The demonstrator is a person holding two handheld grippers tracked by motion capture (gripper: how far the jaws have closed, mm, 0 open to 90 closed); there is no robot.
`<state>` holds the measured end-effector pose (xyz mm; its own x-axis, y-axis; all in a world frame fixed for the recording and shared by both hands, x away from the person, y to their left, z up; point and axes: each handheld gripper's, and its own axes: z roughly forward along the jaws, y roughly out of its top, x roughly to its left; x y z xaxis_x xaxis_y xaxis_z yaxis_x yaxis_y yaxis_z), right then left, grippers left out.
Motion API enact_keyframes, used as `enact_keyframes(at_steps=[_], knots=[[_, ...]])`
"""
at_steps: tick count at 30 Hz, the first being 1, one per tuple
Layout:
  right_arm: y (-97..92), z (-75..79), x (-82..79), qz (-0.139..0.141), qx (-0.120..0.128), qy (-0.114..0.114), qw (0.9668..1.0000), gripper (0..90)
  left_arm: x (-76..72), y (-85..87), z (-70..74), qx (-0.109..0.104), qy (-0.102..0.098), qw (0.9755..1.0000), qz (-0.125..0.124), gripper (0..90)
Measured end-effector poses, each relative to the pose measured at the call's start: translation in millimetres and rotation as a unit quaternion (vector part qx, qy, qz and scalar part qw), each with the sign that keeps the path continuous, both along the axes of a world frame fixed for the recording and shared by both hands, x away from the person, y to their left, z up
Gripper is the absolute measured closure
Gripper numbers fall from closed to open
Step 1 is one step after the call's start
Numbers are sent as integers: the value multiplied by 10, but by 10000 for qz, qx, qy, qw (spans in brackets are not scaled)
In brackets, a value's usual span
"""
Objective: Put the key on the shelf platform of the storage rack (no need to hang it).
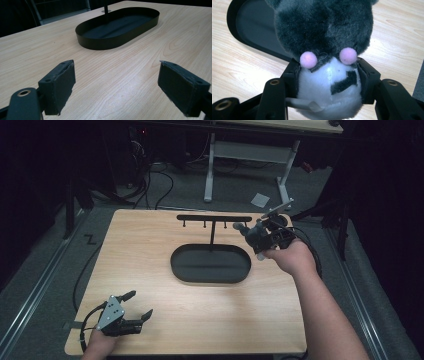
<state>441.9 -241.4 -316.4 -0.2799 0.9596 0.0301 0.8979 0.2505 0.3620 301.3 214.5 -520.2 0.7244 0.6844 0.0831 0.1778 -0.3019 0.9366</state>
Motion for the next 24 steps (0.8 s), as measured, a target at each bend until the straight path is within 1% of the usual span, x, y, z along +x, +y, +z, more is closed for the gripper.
enact_keyframes(at_steps=[1,5,6,11,14,16,17,24], knots=[[0,12,7,-15,-22,18,10000,475,0,0,0,1,0,10000,0,151],[-9,37,48,-52,13,-47,10000,475,-2,2,1,2,8,10000,-6,151],[-13,45,58,-61,-13,-46,10000,475,-2,3,1,1,6,10000,-7,151],[-60,14,112,-204,35,-79,9998,475,-2,5,0,-9,2,10000,-30,151],[-124,-64,133,-326,136,-73,9993,475,-1,5,0,-11,4,10000,-32,151],[-154,-119,137,-351,128,-57,9993,475,0,4,-1,-18,2,10000,-23,151],[-168,-149,138,-384,162,-45,9991,474,1,4,-1,-20,4,10000,-21,151],[-246,-388,162,-528,191,-111,9984,471,-1,2,1,6,11,10000,-17,151]])
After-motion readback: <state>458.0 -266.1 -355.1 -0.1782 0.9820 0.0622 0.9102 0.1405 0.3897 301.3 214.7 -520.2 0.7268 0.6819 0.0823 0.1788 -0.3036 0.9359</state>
